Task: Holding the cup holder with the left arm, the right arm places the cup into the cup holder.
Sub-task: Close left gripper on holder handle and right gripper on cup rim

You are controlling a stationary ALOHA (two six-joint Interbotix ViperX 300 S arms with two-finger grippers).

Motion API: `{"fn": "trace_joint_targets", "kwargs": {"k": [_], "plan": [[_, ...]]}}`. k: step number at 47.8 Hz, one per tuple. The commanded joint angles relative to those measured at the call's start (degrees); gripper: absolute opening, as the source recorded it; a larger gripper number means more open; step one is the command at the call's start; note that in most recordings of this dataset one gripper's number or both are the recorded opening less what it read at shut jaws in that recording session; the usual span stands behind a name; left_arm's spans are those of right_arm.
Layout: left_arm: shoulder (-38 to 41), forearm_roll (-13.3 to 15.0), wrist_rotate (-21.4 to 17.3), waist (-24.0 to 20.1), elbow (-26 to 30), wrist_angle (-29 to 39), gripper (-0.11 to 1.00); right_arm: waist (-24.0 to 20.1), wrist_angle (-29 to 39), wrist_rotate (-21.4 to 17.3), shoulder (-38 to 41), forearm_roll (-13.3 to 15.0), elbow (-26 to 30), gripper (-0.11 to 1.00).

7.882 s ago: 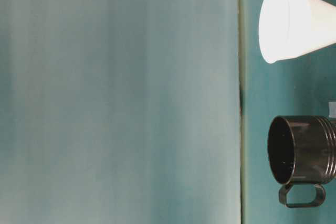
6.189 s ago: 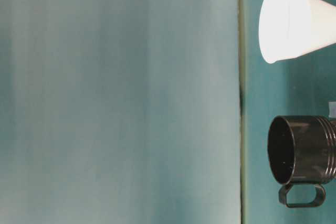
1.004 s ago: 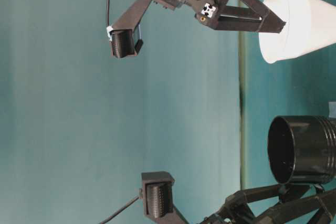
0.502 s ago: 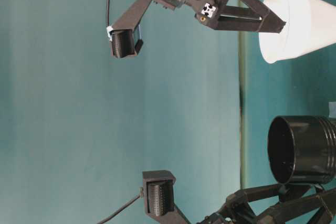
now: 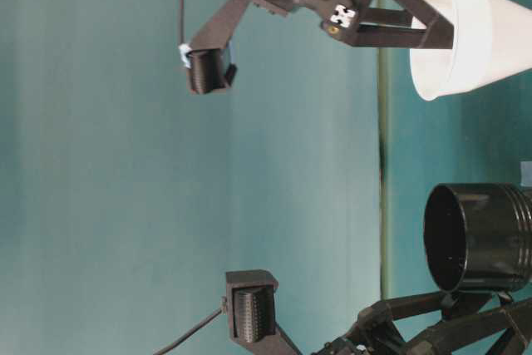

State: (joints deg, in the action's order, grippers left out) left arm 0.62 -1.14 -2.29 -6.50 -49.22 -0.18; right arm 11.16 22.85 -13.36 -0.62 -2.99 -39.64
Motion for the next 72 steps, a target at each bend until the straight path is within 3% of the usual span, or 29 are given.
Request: {"fn": "trace_joint_targets", "kwargs": {"k": [1,27,36,43,51,55,59,72], "plan": [[-0.88,-0.18,0.09,-0.09,1.14,-0.18,0.96,0.18,-0.44,-0.35,-0.18,0.09,1.41,1.00],[-0.88,-0.18,0.18,-0.09,1.32,-0.18,0.96,0.53,0.00,-0.70,0.00,0.09,1.85,0.99],[-0.70,-0.18,0.18,-0.09,1.32,0.09,0.92,0.53,0.00,-0.79,0.18,0.00,1.85,0.93],[-0.70,-0.18,0.18,-0.09,1.14,0.26,0.68,0.53,0.00,-0.79,0.35,-0.18,1.85,0.71],[-0.97,-0.18,0.18,-0.09,1.14,0.26,0.26,0.62,0.00,-0.79,0.44,-0.35,1.93,0.31],[-1.14,-0.18,0.00,-0.09,1.32,0.26,0.25,0.53,0.00,-0.79,0.35,-0.97,2.02,0.13],[-1.23,-0.18,-0.09,0.00,1.23,0.18,0.25,0.44,0.00,-0.70,0.18,-1.41,2.29,0.04],[-1.76,-0.18,-0.09,-0.09,1.14,0.26,0.25,0.44,0.00,-0.79,0.09,-1.58,2.81,0.03]]}}
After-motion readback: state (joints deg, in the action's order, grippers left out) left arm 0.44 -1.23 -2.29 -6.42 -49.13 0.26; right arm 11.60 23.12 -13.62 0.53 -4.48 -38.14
